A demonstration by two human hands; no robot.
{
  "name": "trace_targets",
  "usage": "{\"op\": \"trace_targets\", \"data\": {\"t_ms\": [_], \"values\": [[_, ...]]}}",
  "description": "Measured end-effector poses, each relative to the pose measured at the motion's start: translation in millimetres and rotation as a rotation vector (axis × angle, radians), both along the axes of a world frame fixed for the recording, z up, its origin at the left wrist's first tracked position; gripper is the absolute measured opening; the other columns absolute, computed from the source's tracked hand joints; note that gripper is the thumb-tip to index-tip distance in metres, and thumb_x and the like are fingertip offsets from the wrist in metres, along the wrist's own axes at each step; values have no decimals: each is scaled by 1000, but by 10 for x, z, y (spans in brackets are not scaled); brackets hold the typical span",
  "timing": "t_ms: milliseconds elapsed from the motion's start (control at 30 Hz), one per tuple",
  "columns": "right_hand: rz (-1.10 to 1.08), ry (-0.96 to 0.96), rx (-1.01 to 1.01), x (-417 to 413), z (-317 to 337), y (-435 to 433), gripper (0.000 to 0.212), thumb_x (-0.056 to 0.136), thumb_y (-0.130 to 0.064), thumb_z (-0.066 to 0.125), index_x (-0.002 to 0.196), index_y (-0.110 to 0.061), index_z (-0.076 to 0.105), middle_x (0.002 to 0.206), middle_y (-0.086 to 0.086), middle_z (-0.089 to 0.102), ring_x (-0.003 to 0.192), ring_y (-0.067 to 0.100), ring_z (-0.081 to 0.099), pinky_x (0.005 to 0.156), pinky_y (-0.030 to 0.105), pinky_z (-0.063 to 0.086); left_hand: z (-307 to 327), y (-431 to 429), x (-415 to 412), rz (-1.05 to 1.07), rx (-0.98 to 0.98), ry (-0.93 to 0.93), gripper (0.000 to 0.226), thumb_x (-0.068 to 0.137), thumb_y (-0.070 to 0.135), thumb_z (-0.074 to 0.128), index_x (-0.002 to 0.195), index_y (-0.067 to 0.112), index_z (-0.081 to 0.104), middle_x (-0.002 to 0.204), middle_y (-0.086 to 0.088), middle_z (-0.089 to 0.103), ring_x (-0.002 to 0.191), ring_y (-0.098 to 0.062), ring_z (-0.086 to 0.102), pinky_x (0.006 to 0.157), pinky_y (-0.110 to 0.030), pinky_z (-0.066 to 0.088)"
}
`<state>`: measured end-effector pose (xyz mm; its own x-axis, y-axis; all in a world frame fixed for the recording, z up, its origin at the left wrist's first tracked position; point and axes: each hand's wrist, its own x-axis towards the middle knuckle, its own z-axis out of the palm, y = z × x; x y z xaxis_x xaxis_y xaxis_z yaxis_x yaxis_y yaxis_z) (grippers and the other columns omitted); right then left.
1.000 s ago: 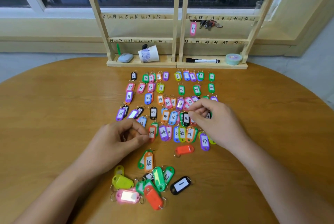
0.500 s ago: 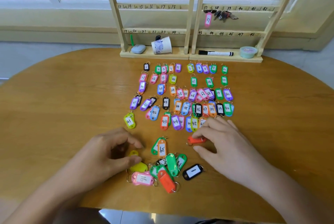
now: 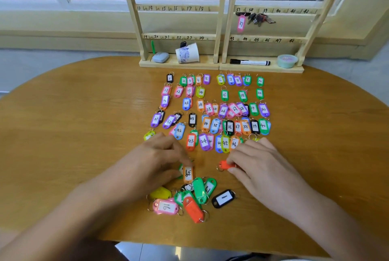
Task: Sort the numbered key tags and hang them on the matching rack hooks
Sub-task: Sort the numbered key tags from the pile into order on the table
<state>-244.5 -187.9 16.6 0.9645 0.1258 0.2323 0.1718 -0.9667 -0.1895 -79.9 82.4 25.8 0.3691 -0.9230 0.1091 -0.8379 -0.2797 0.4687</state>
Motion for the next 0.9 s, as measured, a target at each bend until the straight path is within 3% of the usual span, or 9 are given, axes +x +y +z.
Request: {"op": "trace_targets", "data": {"t_ms": [300,433,500,567,733,833,900], "values": [[33,-60,11,34,26,5,12,103,-30,64,111,-24,72,95,-12,68,88,11,59,85,34,50,21,-227,107,-65,129,-17,32,89,33,86,115,46,73,117,25,54,116,0,51,94,-30,53],[-21,-28,109,112,63,-28,9,98,-24,69,105,-27,74,88,-22,63,83,2,54,84,30,51,43,-248,130,-29,149,28,25,87,38,87,106,44,71,116,24,54,118,-2,53,95,-33,53],[-118,48,292,165,88,-58,11,98,-24,71,104,-31,77,81,-25,61,80,3,56,78,22,49,60,-257,131,-17,142,41,23,87,37,87,100,42,69,109,23,57,114,-5,56,90,-27,52],[-206,127,549,250,110,-102,12,96,-22,75,102,-33,79,82,-17,69,81,6,65,71,18,52,90,-266,124,-6,119,39,20,88,33,87,93,38,68,97,22,59,102,-5,59,79,-14,47],[-224,225,1055,505,235,-193,13,94,-6,78,103,-16,78,86,7,78,78,22,77,79,35,61,239,-279,158,141,68,169,16,88,38,88,87,34,72,82,14,71,80,-11,66,66,-20,49],[-230,203,1186,622,267,-262,17,93,-4,79,108,-9,75,88,12,78,82,28,79,81,41,61,306,-347,228,257,-49,255,15,88,31,89,88,31,75,79,14,74,75,-6,65,64,-15,45],[-245,168,1220,682,237,-284,20,92,-3,80,110,-9,75,87,15,78,81,28,78,77,43,59,321,-437,303,306,-130,351,14,88,26,89,90,28,75,81,10,76,72,-4,66,67,-21,50]]}}
